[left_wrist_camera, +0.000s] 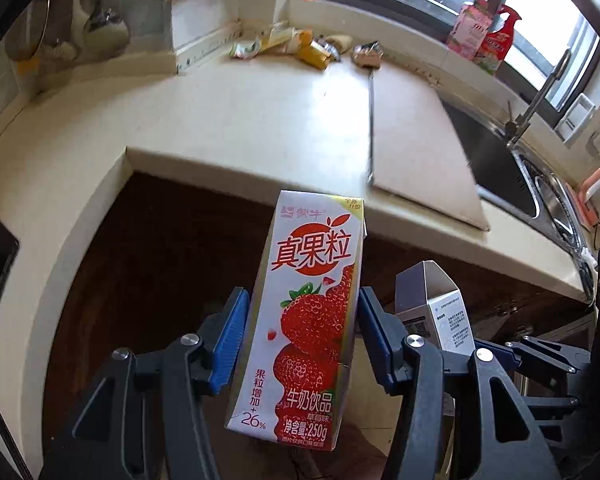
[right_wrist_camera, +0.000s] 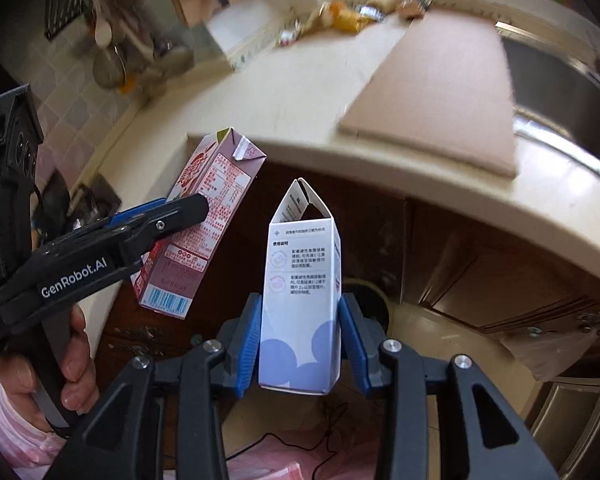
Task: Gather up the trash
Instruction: 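Carry both cartons down over the black trash bin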
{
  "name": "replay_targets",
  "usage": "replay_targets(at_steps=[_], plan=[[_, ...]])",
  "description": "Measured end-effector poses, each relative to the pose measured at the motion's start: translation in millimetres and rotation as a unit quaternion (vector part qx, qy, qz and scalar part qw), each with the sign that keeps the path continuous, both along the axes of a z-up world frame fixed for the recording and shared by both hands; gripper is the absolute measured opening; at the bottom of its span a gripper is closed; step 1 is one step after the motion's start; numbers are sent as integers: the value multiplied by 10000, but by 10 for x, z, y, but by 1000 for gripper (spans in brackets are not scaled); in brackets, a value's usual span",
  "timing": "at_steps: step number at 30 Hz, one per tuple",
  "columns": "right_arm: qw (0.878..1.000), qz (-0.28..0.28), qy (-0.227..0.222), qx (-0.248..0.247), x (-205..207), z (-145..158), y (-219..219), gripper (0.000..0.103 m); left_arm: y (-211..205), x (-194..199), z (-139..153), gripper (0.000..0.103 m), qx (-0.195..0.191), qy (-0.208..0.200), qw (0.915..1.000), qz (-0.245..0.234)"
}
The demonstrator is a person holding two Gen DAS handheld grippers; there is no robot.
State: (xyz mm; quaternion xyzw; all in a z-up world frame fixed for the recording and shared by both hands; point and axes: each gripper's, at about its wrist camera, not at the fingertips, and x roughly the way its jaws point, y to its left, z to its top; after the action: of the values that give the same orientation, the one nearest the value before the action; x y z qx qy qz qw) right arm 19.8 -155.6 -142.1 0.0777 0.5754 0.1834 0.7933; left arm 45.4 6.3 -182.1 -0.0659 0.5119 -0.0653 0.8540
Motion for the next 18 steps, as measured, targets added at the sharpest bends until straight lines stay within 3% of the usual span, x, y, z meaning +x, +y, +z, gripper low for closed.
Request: replay_targets(at_steps=[6, 11, 18], plan=[[9976, 181, 658, -128, 145, -1118, 106, 39, 192, -19, -1241, 54, 76, 692, 9965, 456], [9935, 410, 978, -408, 312, -1971, 223, 39, 252, 37, -2131, 54, 110, 1121, 9922, 539], [9878, 876, 1020, -788, 493, -2914, 421, 41, 344, 219, -3085, 57, 195, 1501, 9877, 400]])
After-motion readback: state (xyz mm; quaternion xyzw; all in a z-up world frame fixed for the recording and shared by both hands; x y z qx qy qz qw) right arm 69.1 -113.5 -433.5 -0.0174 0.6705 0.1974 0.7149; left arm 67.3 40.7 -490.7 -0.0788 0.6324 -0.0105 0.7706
